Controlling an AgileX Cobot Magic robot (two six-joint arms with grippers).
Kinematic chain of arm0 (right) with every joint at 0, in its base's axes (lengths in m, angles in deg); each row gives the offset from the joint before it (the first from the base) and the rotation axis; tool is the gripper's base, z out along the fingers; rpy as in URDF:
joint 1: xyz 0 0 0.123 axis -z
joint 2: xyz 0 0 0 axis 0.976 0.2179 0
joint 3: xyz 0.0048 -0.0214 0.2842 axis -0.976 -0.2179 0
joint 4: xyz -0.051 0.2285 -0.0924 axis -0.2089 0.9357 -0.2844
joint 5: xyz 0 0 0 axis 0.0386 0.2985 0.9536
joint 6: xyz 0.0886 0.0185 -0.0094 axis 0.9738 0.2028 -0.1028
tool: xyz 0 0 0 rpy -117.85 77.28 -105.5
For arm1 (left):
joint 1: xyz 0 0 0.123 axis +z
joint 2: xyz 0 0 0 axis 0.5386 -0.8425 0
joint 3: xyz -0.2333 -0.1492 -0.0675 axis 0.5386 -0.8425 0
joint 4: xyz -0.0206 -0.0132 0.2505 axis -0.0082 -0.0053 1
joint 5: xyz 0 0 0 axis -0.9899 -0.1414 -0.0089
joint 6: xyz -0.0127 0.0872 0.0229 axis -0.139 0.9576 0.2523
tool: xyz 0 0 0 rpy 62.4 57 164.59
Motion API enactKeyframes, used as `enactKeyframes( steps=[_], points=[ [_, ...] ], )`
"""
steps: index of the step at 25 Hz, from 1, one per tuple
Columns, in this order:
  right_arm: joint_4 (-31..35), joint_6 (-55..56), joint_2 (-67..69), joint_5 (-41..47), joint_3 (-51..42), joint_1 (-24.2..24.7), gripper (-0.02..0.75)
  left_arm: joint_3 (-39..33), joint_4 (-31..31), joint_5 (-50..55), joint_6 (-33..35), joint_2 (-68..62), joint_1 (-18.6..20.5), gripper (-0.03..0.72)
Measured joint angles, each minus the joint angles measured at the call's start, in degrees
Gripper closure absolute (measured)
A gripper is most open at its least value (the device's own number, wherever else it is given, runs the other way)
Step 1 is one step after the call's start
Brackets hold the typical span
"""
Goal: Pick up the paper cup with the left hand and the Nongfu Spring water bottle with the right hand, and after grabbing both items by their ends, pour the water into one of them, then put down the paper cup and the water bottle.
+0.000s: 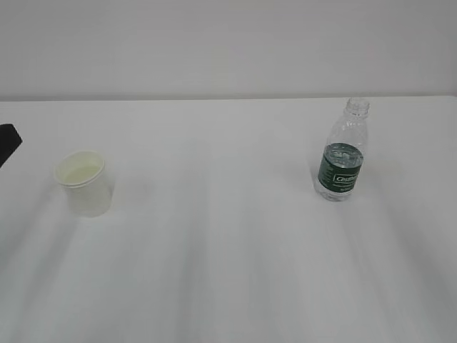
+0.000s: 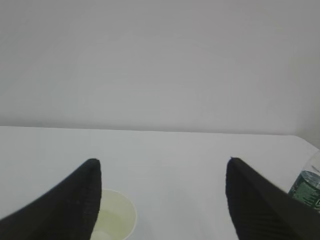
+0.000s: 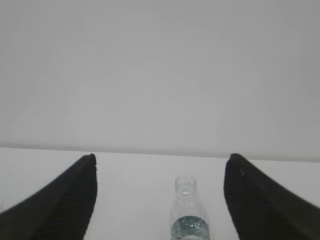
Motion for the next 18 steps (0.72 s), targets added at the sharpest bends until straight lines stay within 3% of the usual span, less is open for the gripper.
enactKeyframes(
  steps=[11,18],
  points=[
    [-2.05,0.0,-6.8,14.29,7.09,0.0,0.146,-0.09,5.47,22.6,-10.06,24.11,0.0,0.132],
    [-2.33,-0.04,-8.65,17.28,9.44,0.0,0.146,2.38,10.56,33.77,-16.68,34.71,0.0,0.134]
  ],
)
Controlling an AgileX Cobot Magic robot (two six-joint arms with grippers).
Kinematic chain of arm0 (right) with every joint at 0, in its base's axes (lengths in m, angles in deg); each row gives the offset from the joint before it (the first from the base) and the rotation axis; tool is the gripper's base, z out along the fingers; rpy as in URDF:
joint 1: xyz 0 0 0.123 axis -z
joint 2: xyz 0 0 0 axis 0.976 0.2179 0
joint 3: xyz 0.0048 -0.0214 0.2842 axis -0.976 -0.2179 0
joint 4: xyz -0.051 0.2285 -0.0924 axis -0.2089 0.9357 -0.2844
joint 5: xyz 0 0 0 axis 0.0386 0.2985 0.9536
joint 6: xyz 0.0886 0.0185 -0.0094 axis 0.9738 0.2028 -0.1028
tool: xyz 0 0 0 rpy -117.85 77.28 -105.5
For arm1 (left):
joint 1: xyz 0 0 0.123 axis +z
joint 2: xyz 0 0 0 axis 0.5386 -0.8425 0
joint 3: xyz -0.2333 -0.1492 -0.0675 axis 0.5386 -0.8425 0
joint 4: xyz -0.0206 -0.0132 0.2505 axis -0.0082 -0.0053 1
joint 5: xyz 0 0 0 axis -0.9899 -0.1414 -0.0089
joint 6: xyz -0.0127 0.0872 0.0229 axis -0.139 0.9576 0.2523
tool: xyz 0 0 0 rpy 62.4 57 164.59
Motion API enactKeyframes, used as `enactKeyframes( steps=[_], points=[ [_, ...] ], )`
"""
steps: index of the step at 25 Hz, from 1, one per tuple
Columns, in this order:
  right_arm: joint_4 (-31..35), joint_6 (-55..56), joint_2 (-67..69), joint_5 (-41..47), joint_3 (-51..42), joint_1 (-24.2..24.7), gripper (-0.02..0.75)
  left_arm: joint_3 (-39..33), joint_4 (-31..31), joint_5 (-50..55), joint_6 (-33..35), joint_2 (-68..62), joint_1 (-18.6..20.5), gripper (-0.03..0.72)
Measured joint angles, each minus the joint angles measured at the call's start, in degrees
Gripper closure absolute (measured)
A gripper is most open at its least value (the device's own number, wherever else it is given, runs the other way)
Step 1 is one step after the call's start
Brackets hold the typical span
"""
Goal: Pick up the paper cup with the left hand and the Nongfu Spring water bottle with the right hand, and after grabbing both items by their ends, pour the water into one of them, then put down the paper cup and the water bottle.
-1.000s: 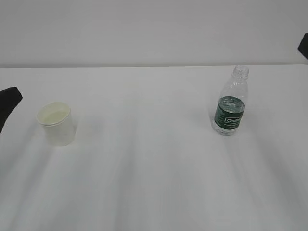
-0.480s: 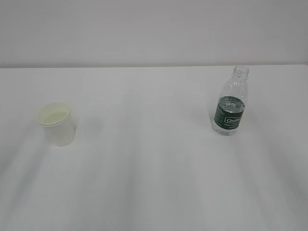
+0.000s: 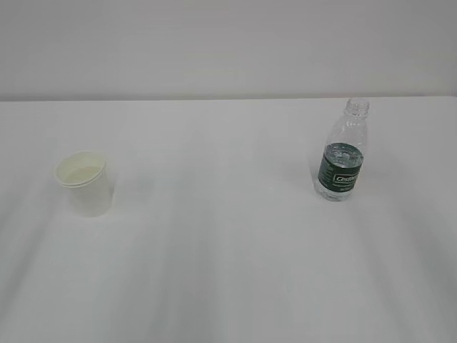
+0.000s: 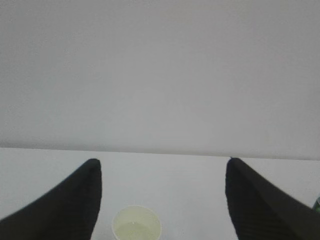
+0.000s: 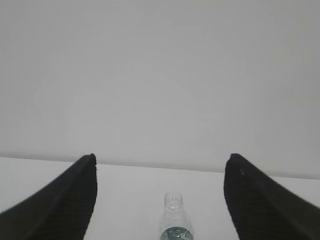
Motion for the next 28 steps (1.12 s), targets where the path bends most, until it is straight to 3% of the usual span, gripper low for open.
enactKeyframes(
  steps=[9,20,28],
  points=[
    [0.0,-0.09,-2.08,0.95,0.0,0.0,0.146,6.43,0.9,9.82,-1.09,6.71,-0.58,0.143],
    [0.0,-0.13,-2.54,3.55,4.9,0.0,0.146,17.36,8.23,22.71,-1.13,7.49,-9.6,0.159],
    [0.0,-0.22,-2.54,5.62,7.86,0.0,0.147,21.57,10.53,32.88,-1.23,7.76,-12.65,0.165]
  ],
)
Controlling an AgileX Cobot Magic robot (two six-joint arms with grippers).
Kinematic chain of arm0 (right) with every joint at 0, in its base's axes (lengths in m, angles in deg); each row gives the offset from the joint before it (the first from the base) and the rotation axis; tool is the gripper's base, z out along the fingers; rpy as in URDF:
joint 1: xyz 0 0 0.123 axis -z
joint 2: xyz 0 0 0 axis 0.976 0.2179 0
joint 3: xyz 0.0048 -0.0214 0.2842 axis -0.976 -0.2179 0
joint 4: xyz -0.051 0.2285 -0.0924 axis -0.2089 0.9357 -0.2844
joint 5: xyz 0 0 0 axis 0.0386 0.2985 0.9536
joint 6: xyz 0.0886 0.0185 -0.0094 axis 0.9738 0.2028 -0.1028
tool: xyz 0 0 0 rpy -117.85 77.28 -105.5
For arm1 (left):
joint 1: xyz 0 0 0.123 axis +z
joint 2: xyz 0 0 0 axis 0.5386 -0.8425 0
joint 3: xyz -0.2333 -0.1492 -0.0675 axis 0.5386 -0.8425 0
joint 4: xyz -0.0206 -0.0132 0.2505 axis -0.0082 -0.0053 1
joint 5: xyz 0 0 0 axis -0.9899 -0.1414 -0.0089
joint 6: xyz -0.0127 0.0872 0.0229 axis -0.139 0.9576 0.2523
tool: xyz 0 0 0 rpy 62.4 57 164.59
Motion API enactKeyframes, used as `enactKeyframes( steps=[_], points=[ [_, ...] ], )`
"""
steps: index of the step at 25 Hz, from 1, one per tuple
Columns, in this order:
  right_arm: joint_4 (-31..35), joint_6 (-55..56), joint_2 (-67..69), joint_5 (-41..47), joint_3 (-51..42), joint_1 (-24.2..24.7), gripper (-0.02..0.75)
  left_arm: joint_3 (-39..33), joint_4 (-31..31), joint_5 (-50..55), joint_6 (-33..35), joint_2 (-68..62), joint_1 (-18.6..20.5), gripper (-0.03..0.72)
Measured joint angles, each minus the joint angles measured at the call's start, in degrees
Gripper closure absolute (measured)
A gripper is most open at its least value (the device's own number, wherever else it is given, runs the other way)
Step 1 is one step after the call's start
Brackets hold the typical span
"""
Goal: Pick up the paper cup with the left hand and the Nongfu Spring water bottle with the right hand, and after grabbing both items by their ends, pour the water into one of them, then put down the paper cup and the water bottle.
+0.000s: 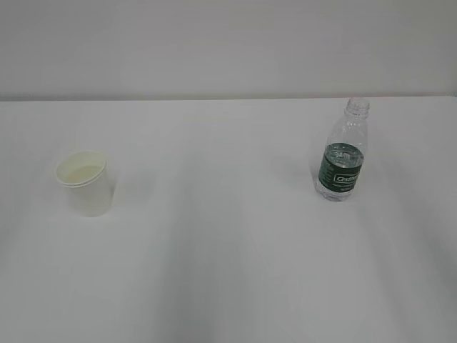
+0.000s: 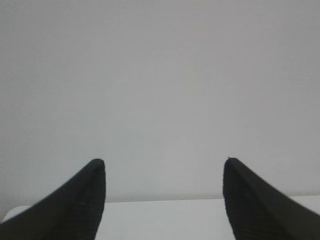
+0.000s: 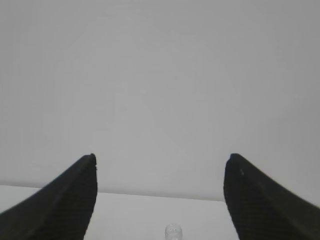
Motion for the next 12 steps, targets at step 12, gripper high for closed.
enactKeyframes(
  steps=[12],
  points=[
    [0.1,0.0,-0.09,2.36,0.91,0.0,0.148,2.53,-2.29,14.87,8.8,10.74,-0.23,0.184]
  ],
)
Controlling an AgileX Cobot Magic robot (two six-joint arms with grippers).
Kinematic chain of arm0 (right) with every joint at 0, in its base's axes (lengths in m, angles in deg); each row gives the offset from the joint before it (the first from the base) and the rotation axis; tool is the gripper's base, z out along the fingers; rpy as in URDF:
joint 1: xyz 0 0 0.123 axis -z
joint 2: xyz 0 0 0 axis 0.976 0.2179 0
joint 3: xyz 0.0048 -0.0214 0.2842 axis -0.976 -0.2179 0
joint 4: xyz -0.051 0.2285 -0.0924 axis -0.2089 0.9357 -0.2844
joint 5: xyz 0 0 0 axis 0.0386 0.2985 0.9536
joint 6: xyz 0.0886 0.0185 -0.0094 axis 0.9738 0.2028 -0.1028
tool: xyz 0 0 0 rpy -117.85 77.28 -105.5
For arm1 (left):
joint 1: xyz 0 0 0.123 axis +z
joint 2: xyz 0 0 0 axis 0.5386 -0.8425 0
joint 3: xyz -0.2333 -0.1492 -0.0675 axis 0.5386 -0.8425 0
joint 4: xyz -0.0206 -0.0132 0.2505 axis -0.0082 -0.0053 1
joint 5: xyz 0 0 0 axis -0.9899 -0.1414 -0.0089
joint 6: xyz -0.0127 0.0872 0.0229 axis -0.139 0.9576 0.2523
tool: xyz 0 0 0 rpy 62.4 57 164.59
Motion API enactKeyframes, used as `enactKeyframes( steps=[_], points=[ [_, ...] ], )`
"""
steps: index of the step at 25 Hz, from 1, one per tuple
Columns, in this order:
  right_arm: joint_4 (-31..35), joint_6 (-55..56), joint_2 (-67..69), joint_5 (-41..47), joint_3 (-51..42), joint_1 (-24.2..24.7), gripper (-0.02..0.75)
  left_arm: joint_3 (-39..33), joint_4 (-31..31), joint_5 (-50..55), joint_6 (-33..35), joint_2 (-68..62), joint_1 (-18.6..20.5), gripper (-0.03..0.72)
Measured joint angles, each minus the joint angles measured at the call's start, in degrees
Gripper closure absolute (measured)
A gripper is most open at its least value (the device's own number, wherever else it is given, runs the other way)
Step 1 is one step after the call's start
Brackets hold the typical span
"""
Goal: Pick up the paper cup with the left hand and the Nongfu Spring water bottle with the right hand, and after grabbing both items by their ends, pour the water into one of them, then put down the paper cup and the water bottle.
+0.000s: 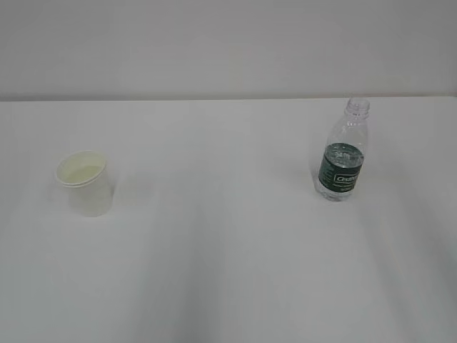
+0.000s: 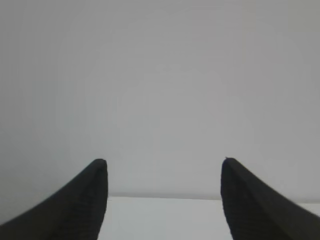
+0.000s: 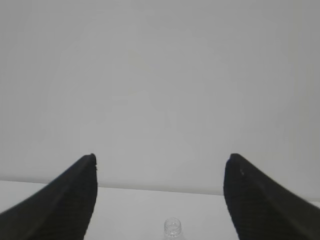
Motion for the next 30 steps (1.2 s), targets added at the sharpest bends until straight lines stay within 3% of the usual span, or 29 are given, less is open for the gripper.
enactKeyframes(
  steps=[4,8,15,20,30],
  points=[
    [0.0,0.0,0.0,0.0,0.0,0.0,0.148,1.92,-6.2,7.64,7.19,2.2,0.0,0.185],
    [0.19,0.0,0.0,0.61,0.0,0.0,0.148,3.57,-16.98,14.44,18.39,2.34,0.0,0.185],
    [2.32,0.0,-2.0,7.4,0.09,0.0,0.148,3.88,-34.9,25.89,31.44,2.34,0.0,0.185],
    [2.53,-0.38,-6.91,15.03,0.23,0.0,0.148,3.88,-43.73,32.92,36.35,2.34,0.0,0.2],
    [3.03,-5.2,-16.8,34.89,0.36,0.0,0.148,3.88,-52.48,44.28,39.61,2.58,0.0,0.216]
  ],
)
